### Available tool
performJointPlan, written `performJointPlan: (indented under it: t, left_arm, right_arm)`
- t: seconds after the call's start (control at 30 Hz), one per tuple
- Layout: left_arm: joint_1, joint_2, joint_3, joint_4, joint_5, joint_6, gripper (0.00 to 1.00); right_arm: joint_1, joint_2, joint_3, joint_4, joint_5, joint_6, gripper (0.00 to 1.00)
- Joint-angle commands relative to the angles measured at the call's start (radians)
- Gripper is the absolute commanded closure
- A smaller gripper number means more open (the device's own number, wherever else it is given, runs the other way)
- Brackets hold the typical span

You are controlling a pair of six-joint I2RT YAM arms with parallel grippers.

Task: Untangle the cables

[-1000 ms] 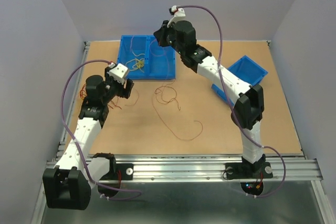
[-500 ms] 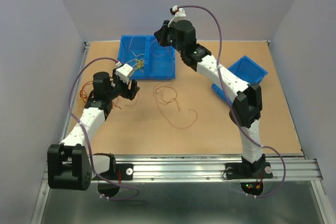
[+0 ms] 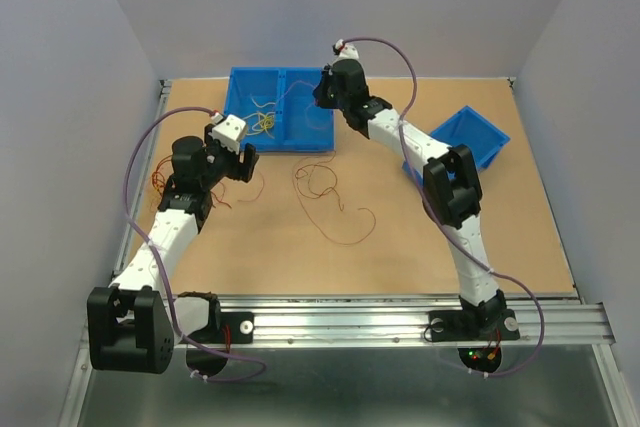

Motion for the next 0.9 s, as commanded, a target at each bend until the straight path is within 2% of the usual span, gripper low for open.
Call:
performJointPlan:
  t: [0.0,0.17,0.4,0.83,0.87]
  left_arm:
    - [-0.004,-0.026,0.005,0.063,-0.062,-0.02,0.24]
    - [-0.004,-0.012,0.014,0.063,-0.084,-0.026,0.24]
    - [-0.004,-0.006,0.012,0.063,-0.085,-0.025,0.24]
    - [-0.004,-0.004,0.008,0.061,-0.082,-0.017,0.24]
    - [-0.004,-0.006,0.008,0.061,-0.082,-0.017,0.24]
  right_arm:
    - [-0.009,0.042,0.032,-0.066,0.106,-0.01,0.99]
    - [0.009,0.154,0.146,-0.149,0.149,-0.067,1.0]
    - [0.089,0.302,0.361,-0.235,0.321,-0.162,0.99]
    - [0.092,0.483,0.483,-0.23,0.365,-0.205,1.0]
    - [0.092,0.481,0.478,-0.23,0.359,-0.205,0.96]
